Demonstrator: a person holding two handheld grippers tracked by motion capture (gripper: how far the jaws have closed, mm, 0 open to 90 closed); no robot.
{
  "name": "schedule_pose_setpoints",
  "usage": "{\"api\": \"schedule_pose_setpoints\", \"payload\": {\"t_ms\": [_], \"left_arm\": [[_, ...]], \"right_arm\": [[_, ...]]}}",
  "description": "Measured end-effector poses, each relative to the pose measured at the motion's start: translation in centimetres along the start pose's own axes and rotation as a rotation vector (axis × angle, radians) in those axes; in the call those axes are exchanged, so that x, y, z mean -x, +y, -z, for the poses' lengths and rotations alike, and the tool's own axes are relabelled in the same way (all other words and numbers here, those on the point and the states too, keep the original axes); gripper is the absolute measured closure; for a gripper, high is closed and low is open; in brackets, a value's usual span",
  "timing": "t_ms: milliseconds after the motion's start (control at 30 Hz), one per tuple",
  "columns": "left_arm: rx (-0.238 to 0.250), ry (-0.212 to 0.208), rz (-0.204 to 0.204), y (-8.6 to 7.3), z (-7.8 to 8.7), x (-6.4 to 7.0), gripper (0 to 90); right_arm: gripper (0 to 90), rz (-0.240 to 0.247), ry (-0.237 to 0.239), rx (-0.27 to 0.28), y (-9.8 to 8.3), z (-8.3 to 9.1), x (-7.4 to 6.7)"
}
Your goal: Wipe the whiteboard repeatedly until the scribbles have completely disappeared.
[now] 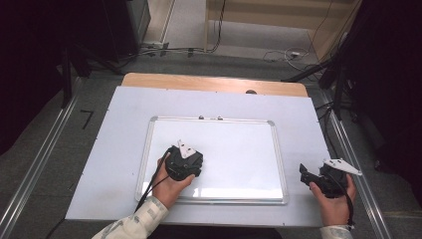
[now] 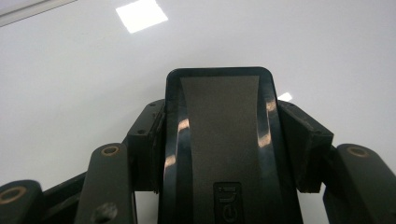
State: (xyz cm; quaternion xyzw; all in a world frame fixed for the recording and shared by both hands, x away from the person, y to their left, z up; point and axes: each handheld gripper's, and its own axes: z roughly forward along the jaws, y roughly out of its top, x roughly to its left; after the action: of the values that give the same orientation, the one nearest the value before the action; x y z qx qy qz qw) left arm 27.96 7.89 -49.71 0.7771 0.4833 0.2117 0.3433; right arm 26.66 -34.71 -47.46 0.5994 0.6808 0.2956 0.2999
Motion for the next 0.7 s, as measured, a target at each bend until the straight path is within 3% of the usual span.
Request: {"api": "schedule_pose_setpoints", "payload": {"t_ms": [433, 700], "left_arm": [[0.000, 0.044, 0.078, -0.9, 1.5, -2.6, 40.9], [0.063, 0.062, 0.129, -0.4, 3.6, -3.6, 40.8]], "right_arm": [[16.5, -0.003, 0.004, 0.000, 0.2, -0.1, -0.1], [16.5, 0.003, 0.007, 0.002, 0.2, -0.2, -0.2]]}}
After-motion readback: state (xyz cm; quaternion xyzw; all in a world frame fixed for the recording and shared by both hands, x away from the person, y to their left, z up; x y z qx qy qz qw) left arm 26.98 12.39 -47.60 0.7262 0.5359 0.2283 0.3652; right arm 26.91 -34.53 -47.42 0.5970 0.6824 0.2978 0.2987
